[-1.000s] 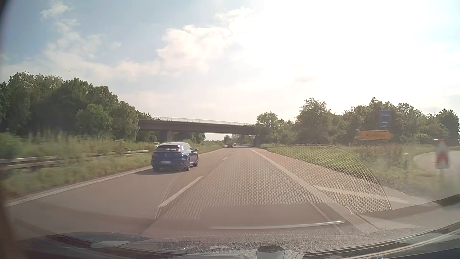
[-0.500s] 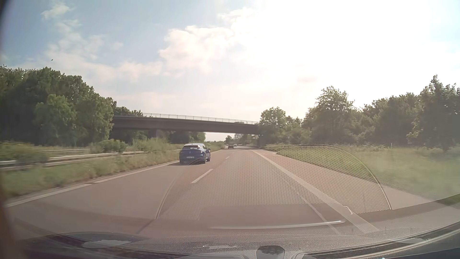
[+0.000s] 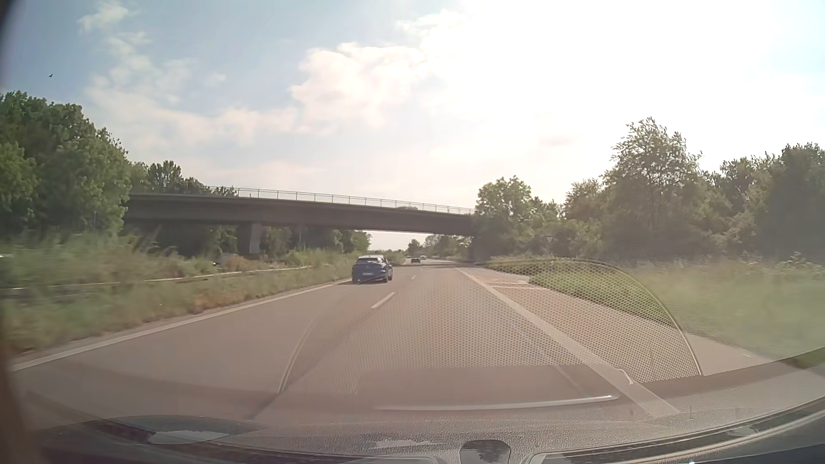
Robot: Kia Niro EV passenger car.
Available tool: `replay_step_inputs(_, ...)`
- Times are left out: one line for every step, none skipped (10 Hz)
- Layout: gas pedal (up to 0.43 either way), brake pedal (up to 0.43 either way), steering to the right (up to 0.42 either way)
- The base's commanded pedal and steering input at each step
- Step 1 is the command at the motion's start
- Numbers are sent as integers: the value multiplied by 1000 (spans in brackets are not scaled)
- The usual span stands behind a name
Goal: Follow the waypoints while adhering to traffic rules and regulations
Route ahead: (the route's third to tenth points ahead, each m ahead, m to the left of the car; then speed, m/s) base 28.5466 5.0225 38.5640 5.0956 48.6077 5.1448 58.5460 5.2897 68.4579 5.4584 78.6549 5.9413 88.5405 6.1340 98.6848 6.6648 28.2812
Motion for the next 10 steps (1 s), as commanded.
replay_step_inputs(189,0,-5)
replay_step_inputs(197,0,-4)
replay_step_inputs(197,0,-4)
replay_step_inputs(197,0,-4)
replay_step_inputs(197,0,-4)
replay_step_inputs(197,0,-4)
replay_step_inputs(197,0,-4)
replay_step_inputs(197,0,-4)
replay_step_inputs(197,0,-4)
replay_step_inputs(209,0,-4)
